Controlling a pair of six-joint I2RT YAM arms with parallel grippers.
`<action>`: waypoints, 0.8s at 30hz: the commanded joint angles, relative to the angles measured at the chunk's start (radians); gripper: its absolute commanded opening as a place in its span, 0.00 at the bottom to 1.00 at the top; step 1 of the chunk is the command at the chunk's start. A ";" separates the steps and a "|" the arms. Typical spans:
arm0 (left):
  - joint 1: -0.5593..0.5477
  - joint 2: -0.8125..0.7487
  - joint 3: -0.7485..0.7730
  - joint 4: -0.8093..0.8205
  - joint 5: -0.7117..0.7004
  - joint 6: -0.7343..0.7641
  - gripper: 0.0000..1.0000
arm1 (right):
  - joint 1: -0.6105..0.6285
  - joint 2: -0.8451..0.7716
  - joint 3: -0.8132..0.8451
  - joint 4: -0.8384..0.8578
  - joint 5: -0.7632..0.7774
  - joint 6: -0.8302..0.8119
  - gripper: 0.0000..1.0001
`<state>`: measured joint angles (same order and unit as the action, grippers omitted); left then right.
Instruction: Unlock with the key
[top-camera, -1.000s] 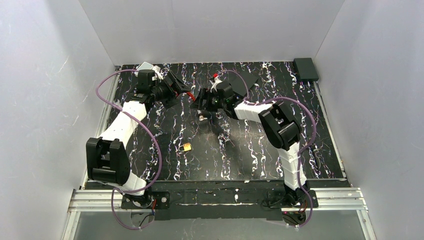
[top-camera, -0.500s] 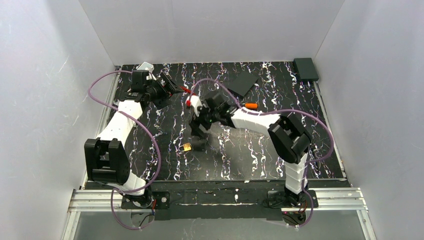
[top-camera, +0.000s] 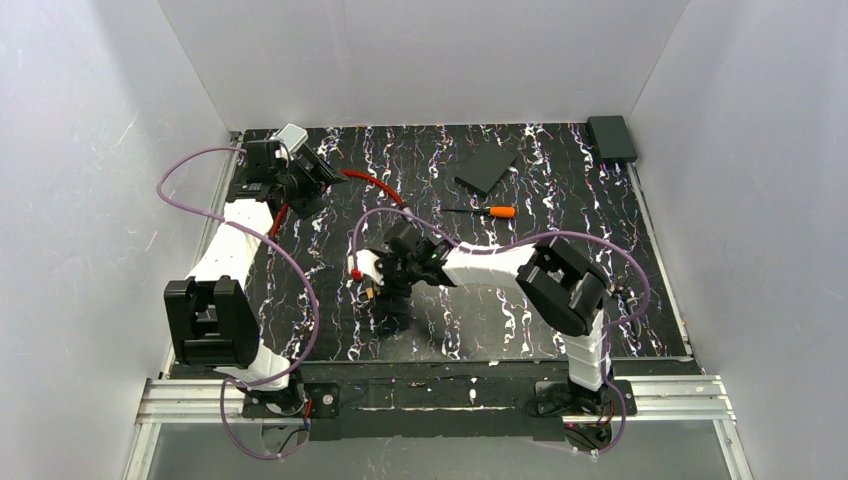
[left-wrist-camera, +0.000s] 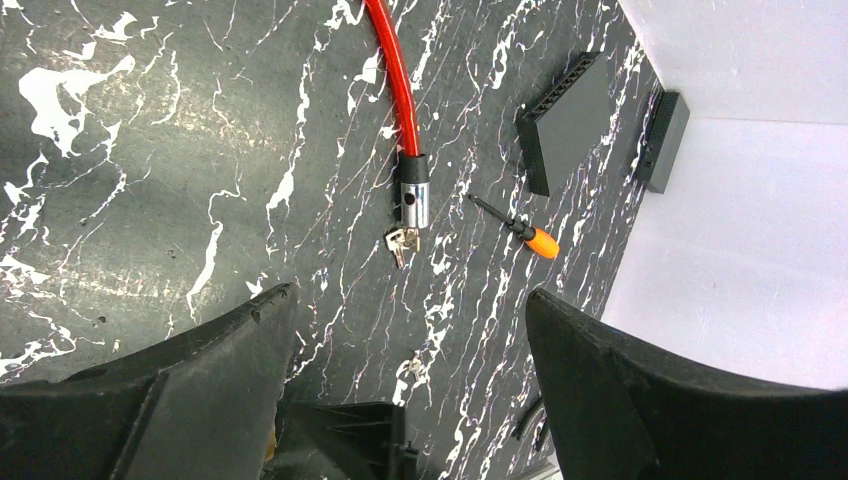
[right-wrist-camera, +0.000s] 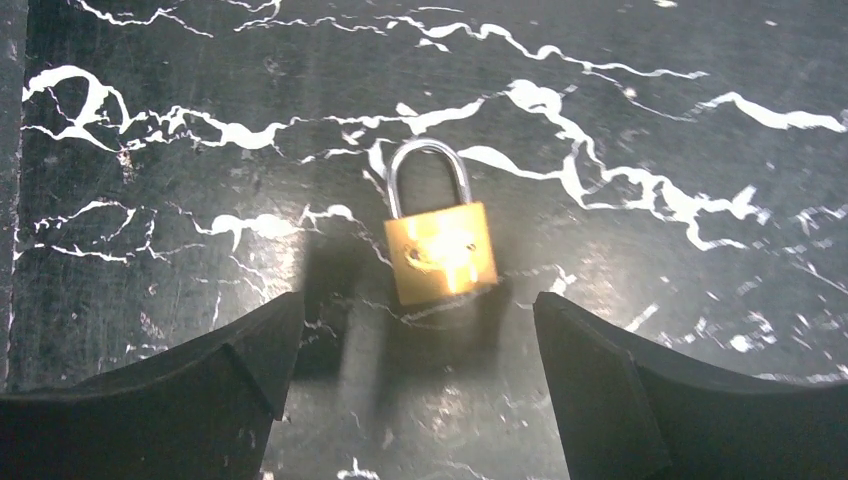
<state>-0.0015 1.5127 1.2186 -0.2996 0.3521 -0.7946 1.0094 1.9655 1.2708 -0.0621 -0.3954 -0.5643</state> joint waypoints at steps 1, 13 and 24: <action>0.023 -0.025 0.025 -0.012 0.020 -0.009 0.81 | 0.036 0.037 0.042 0.048 0.030 -0.060 0.91; 0.041 -0.022 0.026 -0.011 0.034 -0.016 0.79 | 0.042 0.136 0.107 0.053 0.072 -0.069 0.76; 0.053 -0.024 0.027 -0.011 0.040 -0.020 0.79 | -0.010 0.159 0.123 -0.062 0.074 -0.057 0.60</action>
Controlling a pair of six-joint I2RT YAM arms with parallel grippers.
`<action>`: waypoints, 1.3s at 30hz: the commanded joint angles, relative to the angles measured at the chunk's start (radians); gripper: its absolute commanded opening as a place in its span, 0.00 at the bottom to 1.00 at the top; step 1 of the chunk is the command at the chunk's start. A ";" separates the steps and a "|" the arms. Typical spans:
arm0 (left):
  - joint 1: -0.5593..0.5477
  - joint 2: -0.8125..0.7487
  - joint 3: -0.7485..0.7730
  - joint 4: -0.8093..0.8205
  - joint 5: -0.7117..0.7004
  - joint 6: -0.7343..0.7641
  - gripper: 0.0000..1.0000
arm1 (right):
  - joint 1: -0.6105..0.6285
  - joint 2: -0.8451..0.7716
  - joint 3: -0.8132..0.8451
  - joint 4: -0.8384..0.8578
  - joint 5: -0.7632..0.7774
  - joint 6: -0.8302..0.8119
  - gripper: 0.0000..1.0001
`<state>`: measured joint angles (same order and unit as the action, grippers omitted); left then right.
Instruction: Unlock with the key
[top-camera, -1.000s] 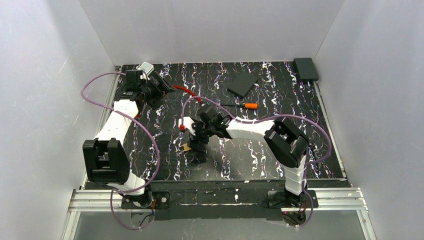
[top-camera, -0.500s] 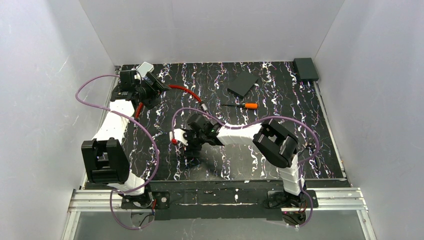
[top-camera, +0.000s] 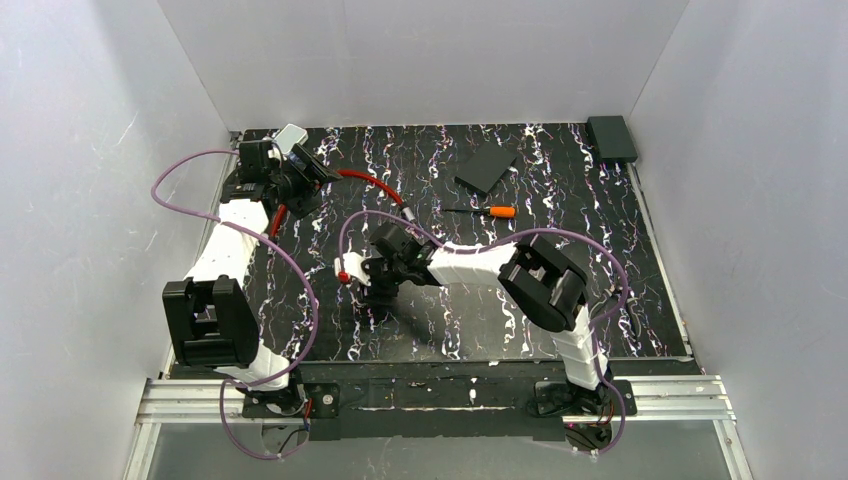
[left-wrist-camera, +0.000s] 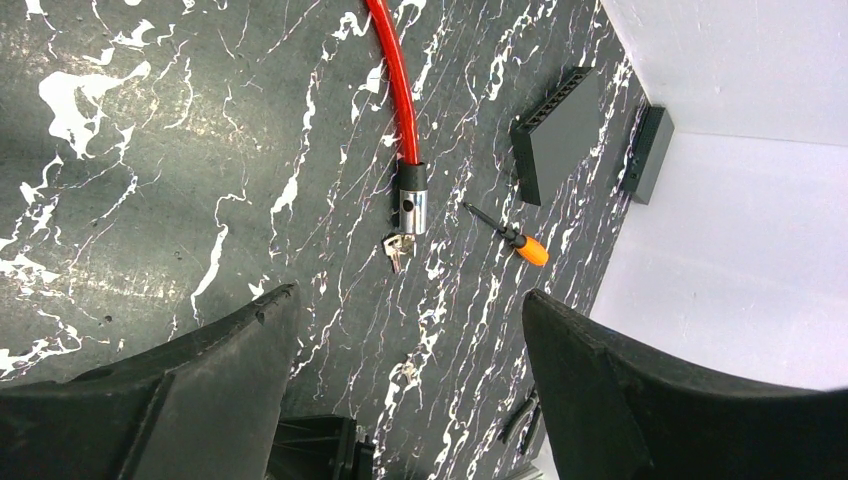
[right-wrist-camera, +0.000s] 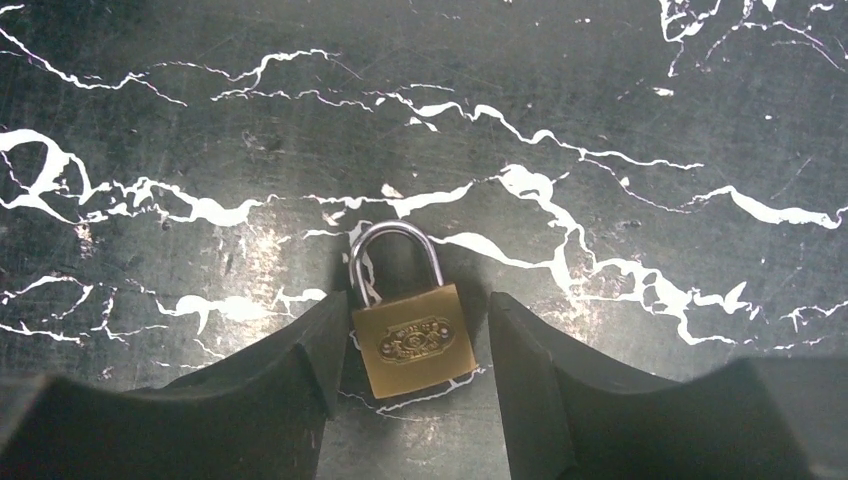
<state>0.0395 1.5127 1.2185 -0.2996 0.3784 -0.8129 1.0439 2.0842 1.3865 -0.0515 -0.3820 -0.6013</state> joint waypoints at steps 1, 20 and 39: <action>0.012 -0.024 0.026 -0.011 0.016 -0.003 0.79 | -0.048 0.041 0.004 -0.079 0.060 -0.018 0.61; 0.015 -0.015 0.026 -0.010 0.018 -0.004 0.78 | -0.081 0.013 -0.086 0.097 0.304 0.418 0.29; 0.016 -0.022 0.022 -0.004 0.023 -0.008 0.78 | -0.037 -0.022 -0.061 -0.263 1.068 1.561 0.24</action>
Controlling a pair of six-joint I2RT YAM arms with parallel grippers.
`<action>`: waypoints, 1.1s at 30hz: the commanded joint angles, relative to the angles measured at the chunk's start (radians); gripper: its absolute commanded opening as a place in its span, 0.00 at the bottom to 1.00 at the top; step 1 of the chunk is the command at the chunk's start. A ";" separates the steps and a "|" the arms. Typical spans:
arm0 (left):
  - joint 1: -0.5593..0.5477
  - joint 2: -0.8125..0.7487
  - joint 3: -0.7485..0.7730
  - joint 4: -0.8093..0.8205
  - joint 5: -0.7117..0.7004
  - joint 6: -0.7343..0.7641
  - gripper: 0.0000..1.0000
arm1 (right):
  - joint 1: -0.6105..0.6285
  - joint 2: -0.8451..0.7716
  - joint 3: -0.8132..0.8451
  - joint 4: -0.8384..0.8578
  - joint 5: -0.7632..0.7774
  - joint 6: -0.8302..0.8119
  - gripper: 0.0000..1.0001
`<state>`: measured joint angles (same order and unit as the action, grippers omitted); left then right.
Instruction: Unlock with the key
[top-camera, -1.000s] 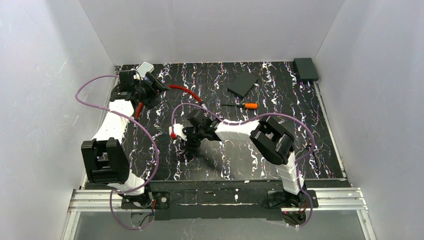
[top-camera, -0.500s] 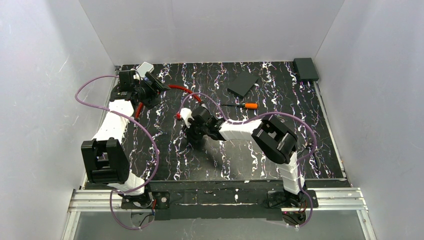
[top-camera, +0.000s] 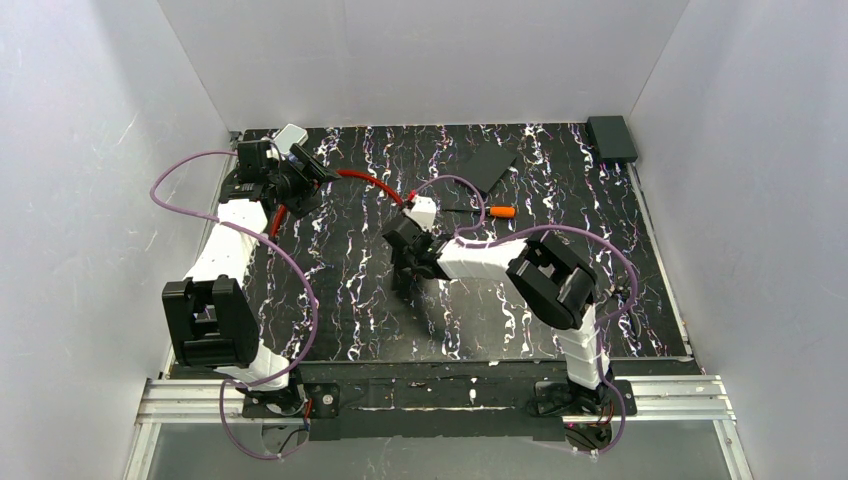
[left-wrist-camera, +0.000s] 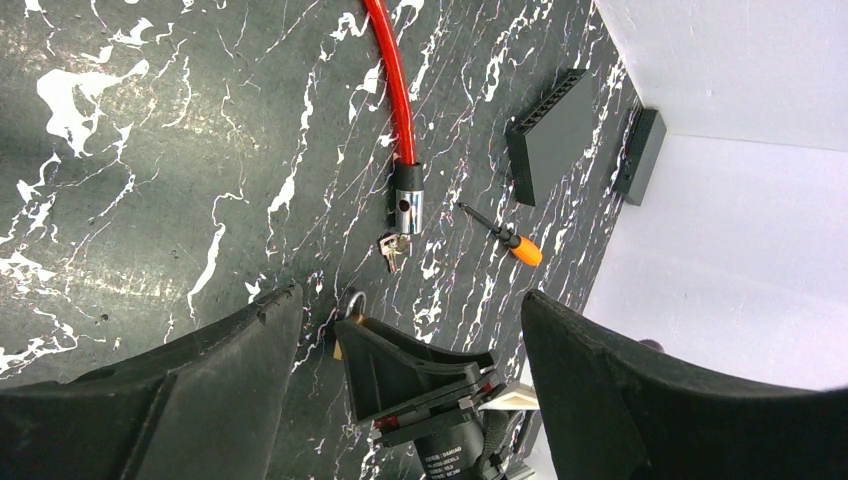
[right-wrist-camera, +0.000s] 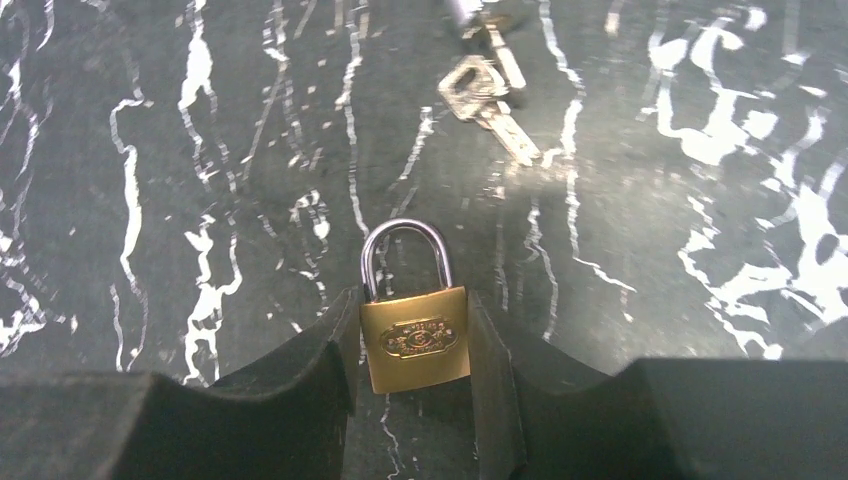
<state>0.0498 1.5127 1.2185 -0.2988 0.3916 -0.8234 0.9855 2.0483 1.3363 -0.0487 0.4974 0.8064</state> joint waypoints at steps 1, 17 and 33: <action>0.006 -0.023 0.022 -0.006 0.010 0.002 0.78 | 0.023 0.006 -0.014 -0.274 0.205 0.158 0.30; 0.005 -0.024 0.022 -0.004 0.009 0.004 0.76 | 0.028 -0.160 -0.022 -0.226 0.170 -0.033 0.79; 0.004 -0.006 0.012 0.018 0.034 -0.008 0.72 | 0.010 -0.341 -0.271 -0.150 0.034 -0.196 0.67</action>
<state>0.0498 1.5131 1.2186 -0.2896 0.4089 -0.8366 1.0119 1.7063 1.0990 -0.2345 0.5994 0.6481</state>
